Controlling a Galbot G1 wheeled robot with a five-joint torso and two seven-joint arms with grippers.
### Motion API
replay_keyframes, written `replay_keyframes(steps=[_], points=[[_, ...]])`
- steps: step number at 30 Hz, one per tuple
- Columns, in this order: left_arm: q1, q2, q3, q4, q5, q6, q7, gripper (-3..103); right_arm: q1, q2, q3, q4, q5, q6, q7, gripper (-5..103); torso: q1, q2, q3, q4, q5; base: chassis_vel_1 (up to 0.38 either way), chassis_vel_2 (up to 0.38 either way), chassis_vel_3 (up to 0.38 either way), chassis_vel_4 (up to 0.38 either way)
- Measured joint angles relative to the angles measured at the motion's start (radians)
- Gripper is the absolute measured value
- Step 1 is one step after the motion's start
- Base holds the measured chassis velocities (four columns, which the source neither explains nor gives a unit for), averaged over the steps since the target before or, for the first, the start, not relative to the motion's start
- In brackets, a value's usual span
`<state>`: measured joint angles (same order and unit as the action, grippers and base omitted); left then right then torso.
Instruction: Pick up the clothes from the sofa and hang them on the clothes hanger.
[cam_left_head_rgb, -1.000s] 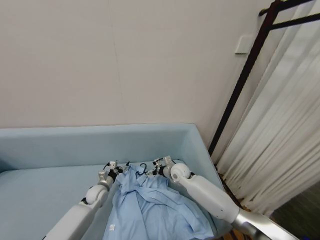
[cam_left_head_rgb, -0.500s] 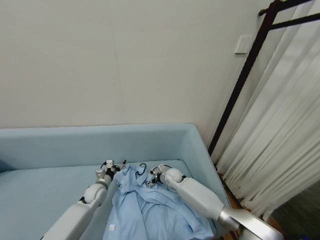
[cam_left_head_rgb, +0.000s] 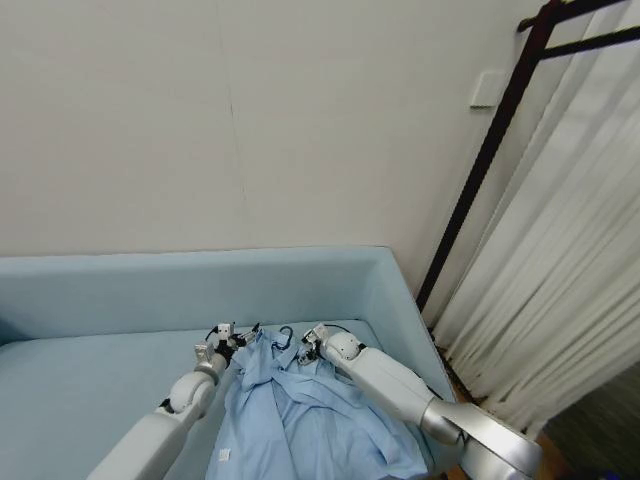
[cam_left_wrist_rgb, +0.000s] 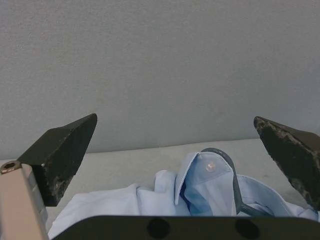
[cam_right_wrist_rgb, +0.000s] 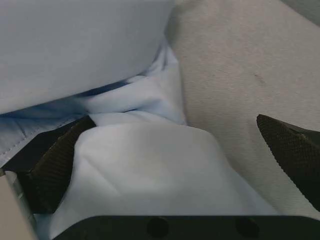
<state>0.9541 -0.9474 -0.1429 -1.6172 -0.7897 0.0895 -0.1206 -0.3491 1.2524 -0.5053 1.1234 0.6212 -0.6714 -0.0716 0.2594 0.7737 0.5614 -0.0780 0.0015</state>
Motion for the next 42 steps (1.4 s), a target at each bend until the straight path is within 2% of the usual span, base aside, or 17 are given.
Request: replay_keyframes(steps=[6, 9, 11, 13, 15, 16, 17, 20, 23, 26, 27, 28, 32, 33, 34, 37, 42], points=[[-0.003, 0.003, 0.001, 0.001, -0.001, 0.0, 0.007, 100, 0.002, -0.014, -0.023, 0.032, 0.02, -0.018, -0.044, 100, 0.0, 0.0, 0.0, 0.0, 0.0, 0.0, 0.0, 0.0, 0.0], [-0.004, 0.002, 0.001, 0.003, -0.003, -0.003, 0.013, 100, 0.007, 0.004, -0.026, -0.01, -0.001, -0.01, -0.061, 103, 0.0, 0.0, 0.0, 0.0, -0.0001, 0.0, 0.0, 0.0, 0.0], [-0.004, 0.002, 0.001, 0.003, -0.003, -0.007, 0.015, 100, 0.008, 0.019, -0.021, -0.04, -0.009, 0.006, -0.054, 100, 0.0, 0.0, 0.0, 0.0001, 0.0, 0.0, 0.0, 0.0, 0.0], [-0.003, 0.002, 0.001, 0.001, -0.003, -0.01, 0.021, 100, 0.01, 0.039, -0.004, -0.081, -0.015, 0.029, -0.034, 91, 0.0, 0.0, 0.0, 0.0004, 0.0001, 0.0, 0.0, 0.0, 0.0], [-0.001, 0.002, 0.001, -0.001, -0.003, -0.011, 0.023, 100, 0.012, 0.042, 0.001, -0.095, -0.015, 0.035, -0.032, 91, 0.0, 0.0, 0.0, 0.0004, 0.0, 0.0, 0.0, 0.0, 0.0], [0.001, 0.003, -0.001, -0.006, -0.004, -0.012, 0.026, 100, 0.015, 0.043, 0.002, -0.111, -0.018, 0.047, -0.037, 80, 0.0, 0.0, 0.0, 0.0003, 0.0001, 0.0, 0.0, 0.0, 0.0], [0.003, 0.002, -0.002, -0.008, -0.004, -0.012, 0.027, 100, 0.016, 0.042, 0.001, -0.118, -0.02, 0.054, -0.043, 75, 0.0, 0.0, 0.0, 0.0002, 0.0001, 0.0, 0.0, 0.0, 0.0], [0.003, 0.001, -0.003, -0.008, -0.004, -0.013, 0.028, 100, 0.016, 0.046, 0.003, -0.13, -0.021, 0.062, -0.044, 70, 0.0, 0.0, 0.0, 0.0, 0.0001, 0.0, 0.0, 0.0, 0.0], [0.003, 0.0, -0.003, -0.009, -0.004, -0.013, 0.028, 100, 0.009, 0.057, 0.005, -0.146, -0.029, 0.079, -0.036, 53, 0.0, 0.0, 0.0, -0.0001, 0.0, 0.0, 0.0, 0.0, 0.0], [0.002, 0.0, -0.002, -0.012, -0.004, -0.013, 0.028, 100, 0.006, 0.062, 0.008, -0.153, -0.041, 0.094, -0.033, 47, 0.0, 0.0, 0.0, 0.0, 0.0, 0.0, 0.0, 0.0, 0.0], [0.002, 0.001, -0.002, -0.013, -0.004, -0.013, 0.028, 100, 0.004, 0.062, 0.01, -0.151, -0.043, 0.099, -0.025, 42, 0.0, 0.0, 0.0, 0.0001, 0.0, 0.0, 0.0, 0.0, 0.0], [0.002, 0.001, -0.002, -0.013, -0.004, -0.013, 0.028, 100, 0.004, 0.062, 0.01, -0.151, -0.043, 0.099, -0.025, 42, 0.0, 0.0, 0.0, 0.0001, 0.0, 0.0, 0.0, 0.0, 0.0], [0.002, 0.004, -0.002, -0.016, -0.005, -0.013, 0.028, 100, -0.002, 0.025, 0.004, -0.085, -0.065, 0.118, 0.001, 21, 0.0, 0.0, 0.0, 0.0002, -0.0002, 0.0, 0.0, 0.0, 0.0], [0.002, 0.004, -0.002, -0.016, -0.005, -0.013, 0.028, 100, -0.002, 0.025, 0.004, -0.085, -0.065, 0.118, 0.001, 21, 0.0, 0.0, 0.0, 0.0002, -0.0002, 0.0, 0.0, 0.0, 0.0], [0.002, 0.004, -0.002, -0.016, -0.005, -0.013, 0.029, 100, -0.004, 0.012, 0.001, -0.068, -0.083, 0.13, 0.002, 15, 0.0, 0.0, 0.0, -0.0001, -0.0003, 0.0, 0.0, 0.0, 0.0], [0.001, 0.003, 0.001, -0.016, -0.005, -0.013, 0.03, 100, -0.019, -0.021, -0.018, -0.035, -0.155, 0.208, 0.009, 10, 0.0, 0.0, 0.0, -0.0002, -0.0001, 0.0, 0.0, 0.0, 0.0], [-0.004, 0.001, 0.007, -0.019, -0.005, -0.013, 0.031, 100, -0.063, -0.055, -0.012, 0.041, -0.212, 0.263, 0.038, 10, 0.0, 0.0, 0.0, -0.0001, 0.0, 0.0, 0.0, 0.0, 0.0]])
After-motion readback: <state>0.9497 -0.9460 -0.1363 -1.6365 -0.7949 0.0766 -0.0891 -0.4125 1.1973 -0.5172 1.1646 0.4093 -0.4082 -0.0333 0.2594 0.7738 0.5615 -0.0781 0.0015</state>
